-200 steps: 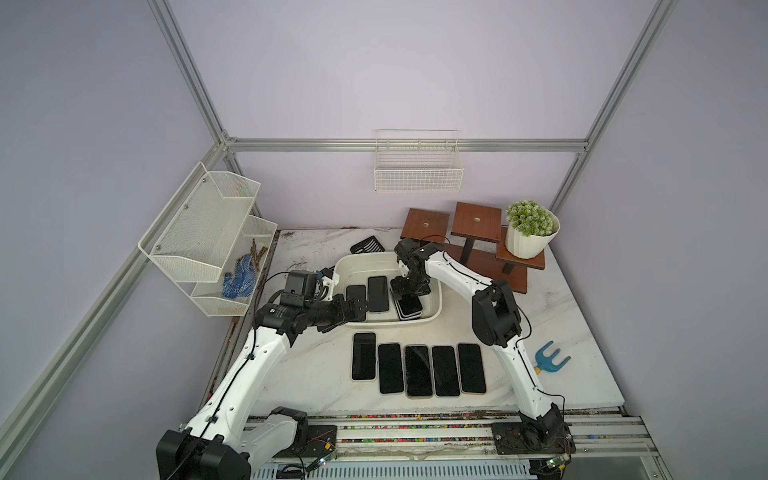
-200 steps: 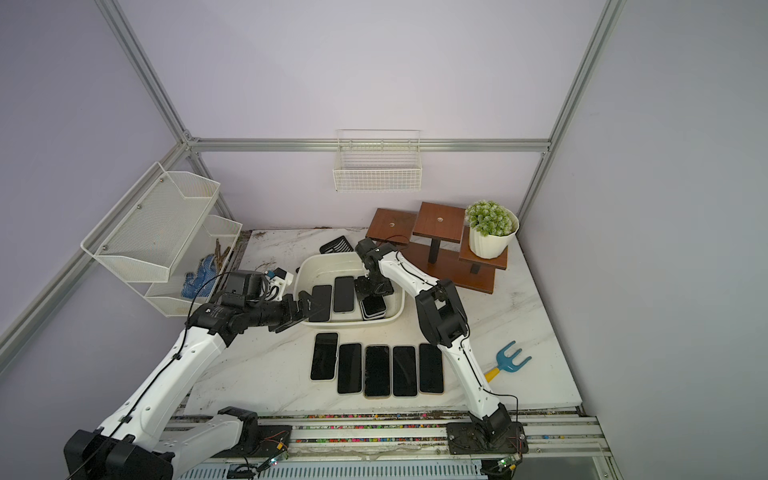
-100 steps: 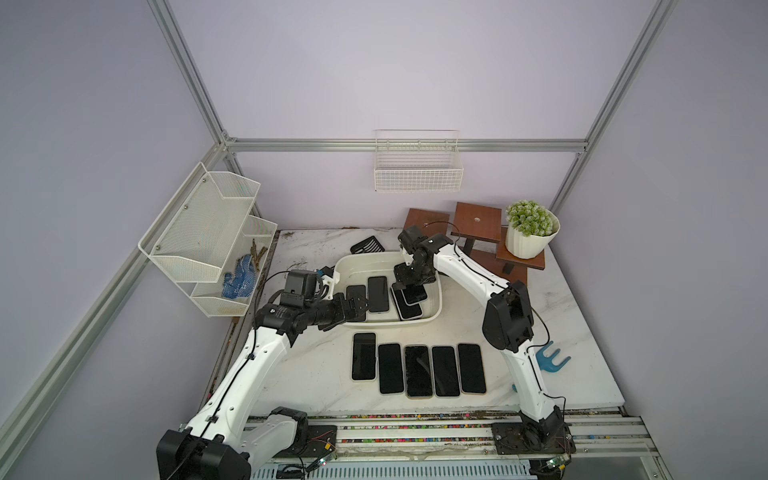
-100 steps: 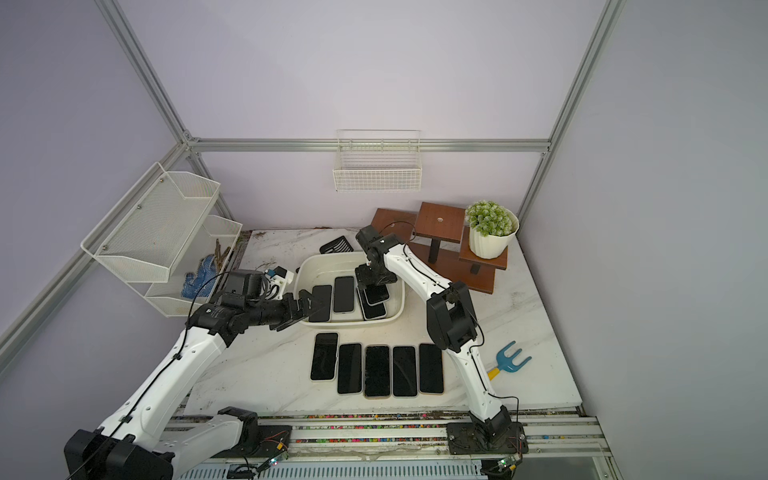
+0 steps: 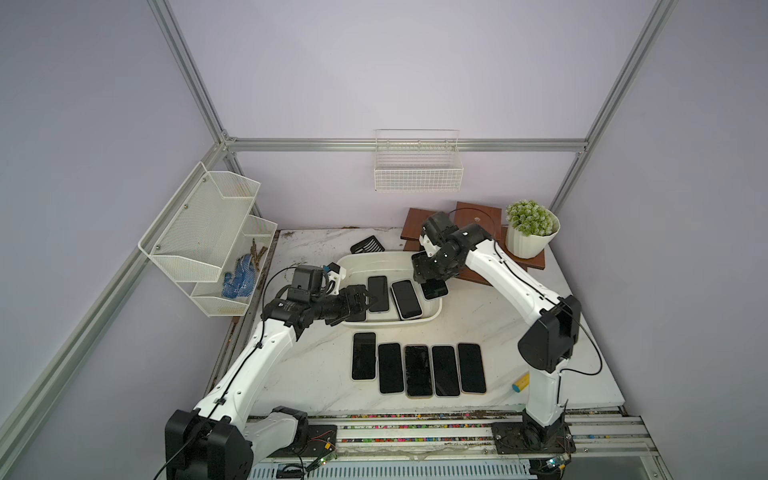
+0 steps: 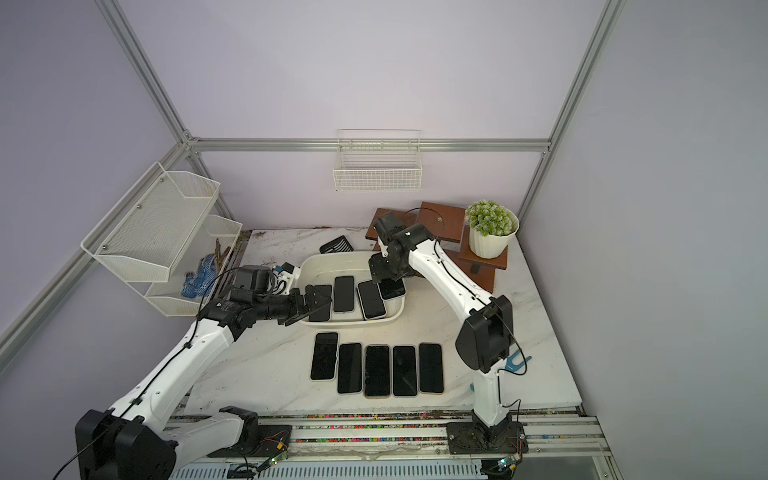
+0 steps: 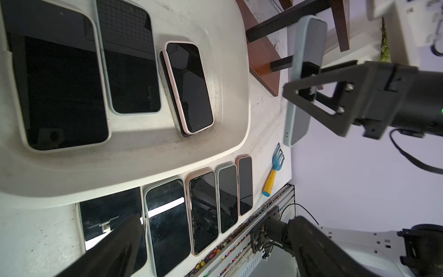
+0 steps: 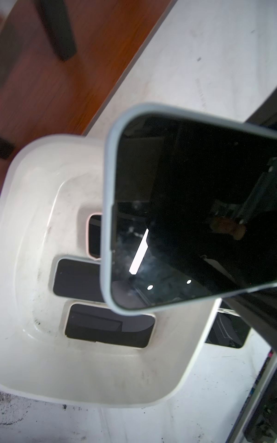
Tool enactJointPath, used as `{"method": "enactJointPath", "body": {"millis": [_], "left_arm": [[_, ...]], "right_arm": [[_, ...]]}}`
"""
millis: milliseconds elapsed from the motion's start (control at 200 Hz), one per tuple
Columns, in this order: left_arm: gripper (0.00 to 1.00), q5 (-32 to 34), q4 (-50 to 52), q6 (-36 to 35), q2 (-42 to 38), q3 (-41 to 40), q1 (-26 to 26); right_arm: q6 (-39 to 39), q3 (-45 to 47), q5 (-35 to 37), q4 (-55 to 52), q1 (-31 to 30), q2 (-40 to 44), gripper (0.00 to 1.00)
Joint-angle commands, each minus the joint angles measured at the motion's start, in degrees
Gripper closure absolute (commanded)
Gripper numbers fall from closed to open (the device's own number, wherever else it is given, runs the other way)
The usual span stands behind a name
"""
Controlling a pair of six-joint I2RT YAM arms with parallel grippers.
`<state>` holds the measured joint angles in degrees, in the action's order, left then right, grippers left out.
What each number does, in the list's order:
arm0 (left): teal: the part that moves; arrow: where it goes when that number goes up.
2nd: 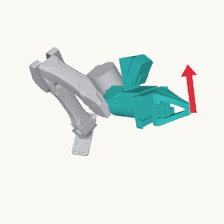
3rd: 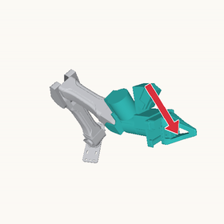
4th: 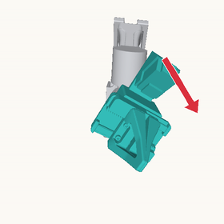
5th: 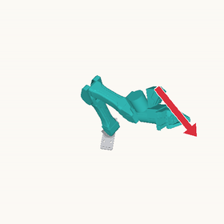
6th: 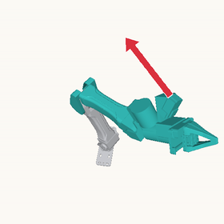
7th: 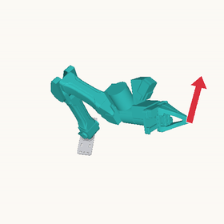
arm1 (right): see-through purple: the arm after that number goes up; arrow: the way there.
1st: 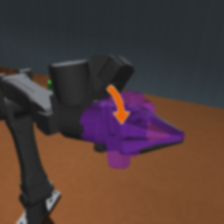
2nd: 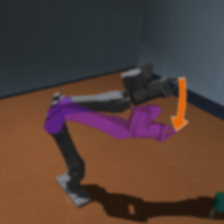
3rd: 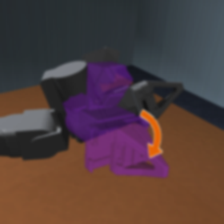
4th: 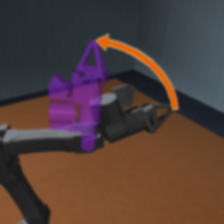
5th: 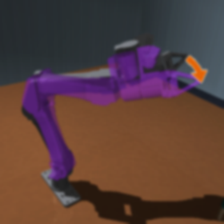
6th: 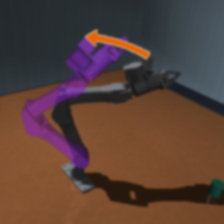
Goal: Take the phone out of the storage box
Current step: Pick up the phone from the storage box, then place the phone at the center of the board.
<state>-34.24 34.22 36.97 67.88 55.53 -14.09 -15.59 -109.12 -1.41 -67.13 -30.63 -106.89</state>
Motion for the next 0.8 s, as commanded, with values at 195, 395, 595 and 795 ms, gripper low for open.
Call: {"method": "enactJointPath", "body": {"millis": [195,395,595,795], "left_arm": [[0.0,-2.6,-7.3,0.7,7.5,5.7,-4.4],[0.0,-3.5,-7.6,0.6,10.0,7.8,-5.3],[0.0,-3.1,-5.8,0.3,8.3,7.0,-5.4],[0.0,-0.6,-1.2,-1.6,4.8,6.0,-5.3]], "right_arm": [[-3.3,28.0,3.0,3.9,8.0,21.9,0.26],[-4.2,35.3,2.7,9.5,8.9,21.8,0.26],[-2.9,32.5,2.6,14.8,9.2,10.2,0.26],[-1.4,26.8,2.2,17.9,10.2,-0.4,0.26]]}}
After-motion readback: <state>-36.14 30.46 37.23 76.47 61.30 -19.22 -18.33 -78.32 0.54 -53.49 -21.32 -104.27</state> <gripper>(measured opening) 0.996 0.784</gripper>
